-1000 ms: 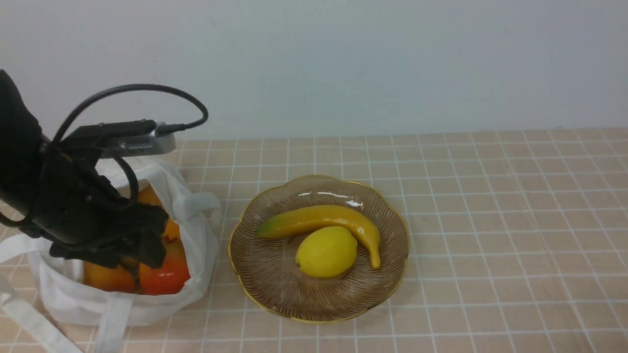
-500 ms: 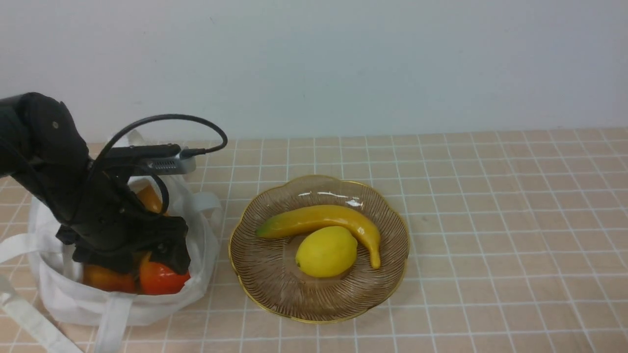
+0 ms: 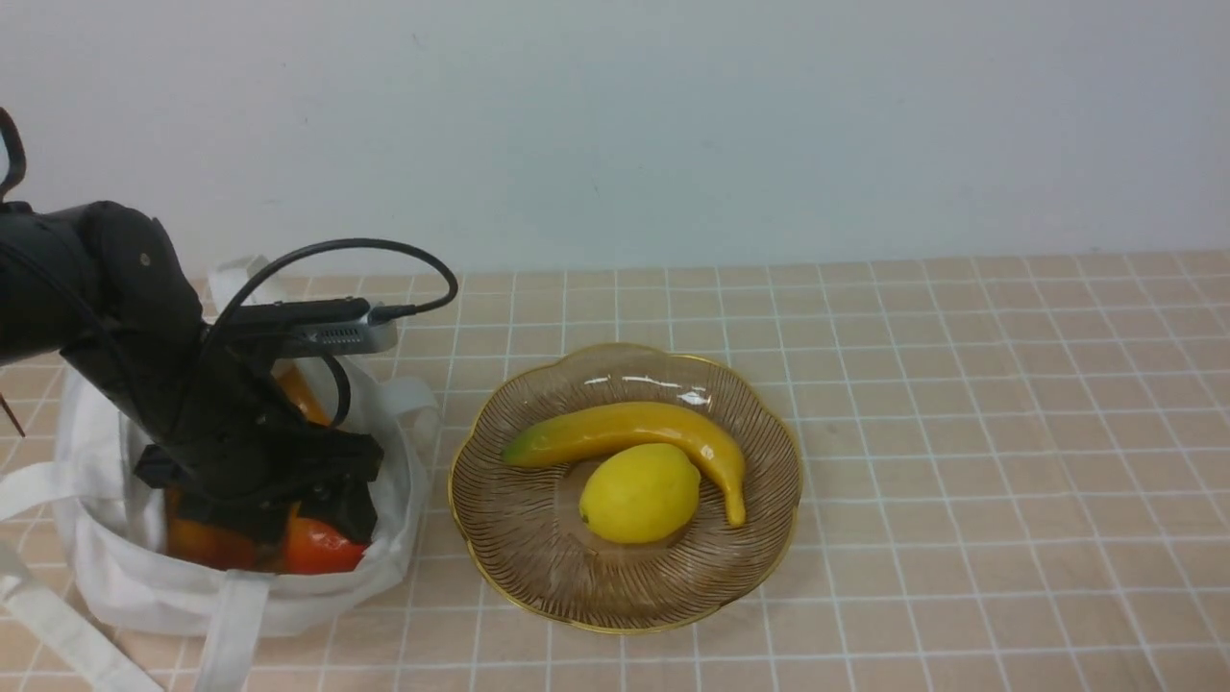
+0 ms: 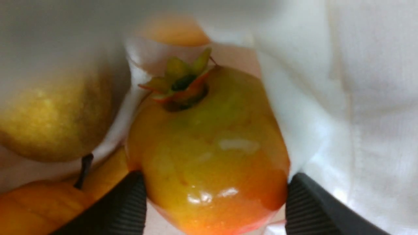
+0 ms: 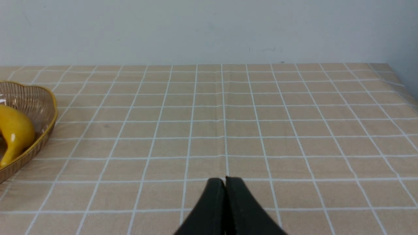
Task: Take the fruit out of the bag on the brown coffee tablecloth and place them on the plate.
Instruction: 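Reach into the cloth bag and grasp the kiwi with the left gripper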
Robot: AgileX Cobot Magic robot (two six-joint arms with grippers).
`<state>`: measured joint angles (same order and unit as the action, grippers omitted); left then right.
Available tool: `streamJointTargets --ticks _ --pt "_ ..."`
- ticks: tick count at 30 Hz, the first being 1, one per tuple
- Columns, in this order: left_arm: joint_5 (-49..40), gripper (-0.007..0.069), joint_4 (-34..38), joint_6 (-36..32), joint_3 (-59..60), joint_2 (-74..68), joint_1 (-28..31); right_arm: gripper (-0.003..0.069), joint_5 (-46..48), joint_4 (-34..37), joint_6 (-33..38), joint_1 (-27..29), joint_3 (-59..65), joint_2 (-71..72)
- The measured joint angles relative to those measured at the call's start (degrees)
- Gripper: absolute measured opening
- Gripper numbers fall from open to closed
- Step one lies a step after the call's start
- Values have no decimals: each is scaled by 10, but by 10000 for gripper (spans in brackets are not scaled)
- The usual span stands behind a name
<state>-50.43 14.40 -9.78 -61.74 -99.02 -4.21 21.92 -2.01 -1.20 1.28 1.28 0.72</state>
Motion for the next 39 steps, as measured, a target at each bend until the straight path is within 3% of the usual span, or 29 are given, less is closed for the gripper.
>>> streamJointTargets --ticks 5,7,8,9,12,16,27,32,39 --pt "-6 479 -28 0 -1 13 -1 -18 0 0 0 0 0 0" --pt "-22 375 -55 3 -8 29 -1 -18 0 0 0 0 0 0" --pt "-30 287 -64 5 -13 35 -1 -18 0 0 0 0 0 0" --pt "-41 145 -90 14 -26 50 -1 -18 0 0 0 0 0 0" --pt "-64 34 -118 33 -51 77 -1 -18 0 0 0 0 0 0" --pt "-95 -5 -144 53 -80 108 -1 -18 0 0 0 0 0 0" --pt "-109 17 -81 59 -70 91 -1 -18 0 1 0 0 0 0" --pt "-101 130 -81 61 -70 55 -1 -18 0 1 0 0 0 0" --pt "-31 375 -153 111 -70 0 -1 -18 0 0 0 0 0 0"
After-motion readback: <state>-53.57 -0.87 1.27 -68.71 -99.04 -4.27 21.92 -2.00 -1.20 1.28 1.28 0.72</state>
